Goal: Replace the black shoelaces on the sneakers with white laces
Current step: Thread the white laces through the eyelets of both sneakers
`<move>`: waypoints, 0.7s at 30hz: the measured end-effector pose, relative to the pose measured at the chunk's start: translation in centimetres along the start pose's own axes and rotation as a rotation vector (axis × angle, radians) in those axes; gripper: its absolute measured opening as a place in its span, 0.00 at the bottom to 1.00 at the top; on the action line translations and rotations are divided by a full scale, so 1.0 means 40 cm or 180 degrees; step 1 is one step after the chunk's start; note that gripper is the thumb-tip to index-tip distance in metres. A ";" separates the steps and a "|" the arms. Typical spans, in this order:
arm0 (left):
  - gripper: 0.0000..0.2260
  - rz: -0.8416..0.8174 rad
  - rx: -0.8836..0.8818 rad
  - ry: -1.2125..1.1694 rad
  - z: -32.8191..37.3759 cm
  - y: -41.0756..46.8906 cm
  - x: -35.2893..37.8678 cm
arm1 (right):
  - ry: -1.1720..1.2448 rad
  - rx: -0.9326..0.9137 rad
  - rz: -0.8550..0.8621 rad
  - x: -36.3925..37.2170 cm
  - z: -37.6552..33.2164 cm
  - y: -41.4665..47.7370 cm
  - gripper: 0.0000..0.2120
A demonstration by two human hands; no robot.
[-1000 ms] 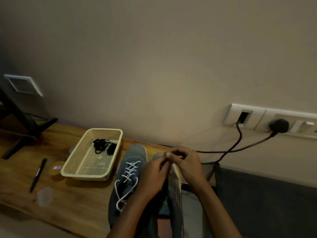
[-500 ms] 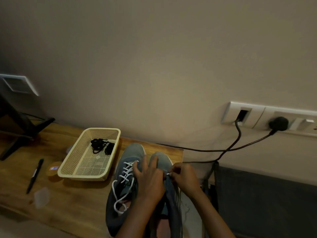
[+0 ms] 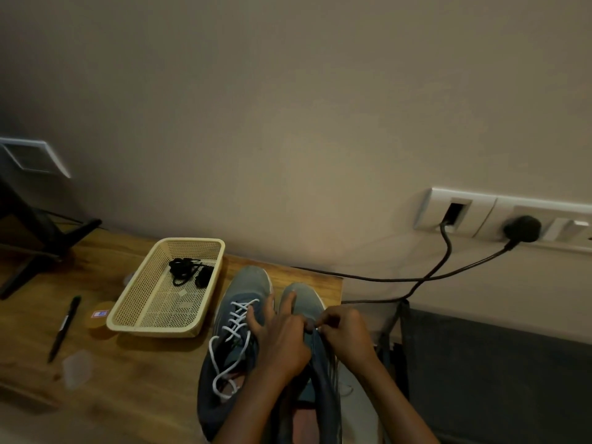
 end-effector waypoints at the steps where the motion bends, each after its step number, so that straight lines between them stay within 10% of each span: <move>1: 0.17 -0.0019 -0.0006 0.0012 0.001 0.000 0.000 | 0.0090 -0.0007 0.0095 -0.002 0.001 -0.001 0.16; 21: 0.10 0.0574 0.0283 0.0250 -0.021 0.013 0.027 | 0.0048 0.0039 -0.0254 0.001 0.015 0.000 0.11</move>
Point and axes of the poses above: each hand's wrist, its own y-axis towards the middle knuckle, its own x-axis out of the palm, z = x × y, the point moved 4 cm from there along y, towards the middle knuckle
